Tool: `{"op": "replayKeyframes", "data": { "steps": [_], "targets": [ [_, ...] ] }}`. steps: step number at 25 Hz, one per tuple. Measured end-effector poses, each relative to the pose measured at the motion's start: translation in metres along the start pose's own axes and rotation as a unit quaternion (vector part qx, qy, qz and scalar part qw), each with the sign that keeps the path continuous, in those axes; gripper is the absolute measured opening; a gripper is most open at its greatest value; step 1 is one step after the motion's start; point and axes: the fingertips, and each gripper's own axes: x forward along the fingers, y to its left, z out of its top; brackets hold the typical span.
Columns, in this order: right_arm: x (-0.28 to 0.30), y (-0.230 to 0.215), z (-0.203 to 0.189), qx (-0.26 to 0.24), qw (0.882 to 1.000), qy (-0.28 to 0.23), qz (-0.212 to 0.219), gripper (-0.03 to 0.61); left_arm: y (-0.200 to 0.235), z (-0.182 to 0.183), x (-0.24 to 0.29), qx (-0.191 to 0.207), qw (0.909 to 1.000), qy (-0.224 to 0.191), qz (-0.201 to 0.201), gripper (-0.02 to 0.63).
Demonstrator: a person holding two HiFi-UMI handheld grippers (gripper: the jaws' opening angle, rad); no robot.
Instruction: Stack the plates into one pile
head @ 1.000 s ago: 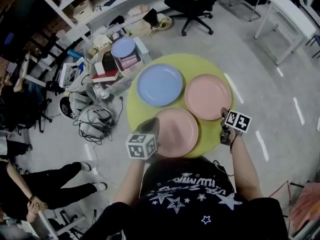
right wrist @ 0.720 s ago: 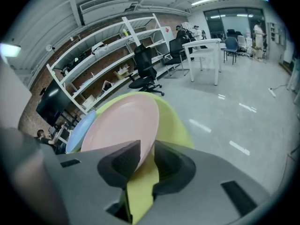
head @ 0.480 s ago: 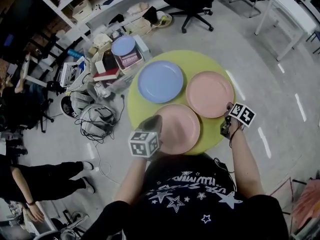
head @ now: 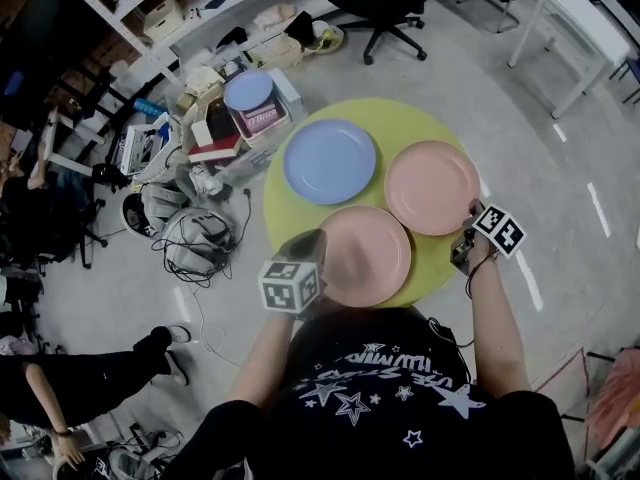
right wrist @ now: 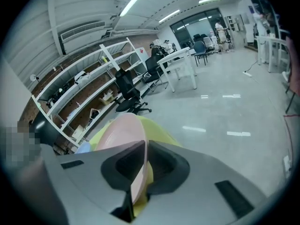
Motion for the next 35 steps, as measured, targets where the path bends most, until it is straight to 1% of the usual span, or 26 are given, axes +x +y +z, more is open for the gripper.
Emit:
{"op": "replayKeyframes", "data": {
  "steps": [6,11,14,19,26,31,35],
  "targets": [
    [-0.02,0.016,0.008,0.016,0.999,-0.032,0.013,0.035,0.008,0.0,-0.005,0.007,0.9999,0.003,-0.013,0.025],
    [-0.035,0.029,0.006,0.032,0.998,-0.039,0.034,0.035,0.013,0.003,-0.006,0.01,0.9996,0.004,-0.025,0.025],
    [-0.042,0.037,-0.003,0.049,0.997,-0.035,0.053,0.035,0.016,0.001,-0.005,0.012,0.9994,0.007,-0.033,0.025],
    [-0.053,0.052,-0.029,0.055,0.995,-0.017,0.078,0.035,0.021,-0.001,-0.004,0.015,0.9989,0.008,-0.044,0.025],
    [-0.064,0.075,-0.078,0.034,0.993,0.028,0.106,0.037,0.033,-0.008,-0.013,0.012,0.9985,0.017,-0.051,0.025],
    [-0.07,0.088,-0.105,0.026,0.99,0.053,0.128,0.039,0.04,-0.017,-0.02,0.012,0.9982,0.023,-0.054,0.025],
    [-0.071,0.094,-0.123,0.017,0.988,0.069,0.135,0.04,0.047,-0.024,-0.022,0.007,0.9981,0.028,-0.055,0.025]
  ]
}}
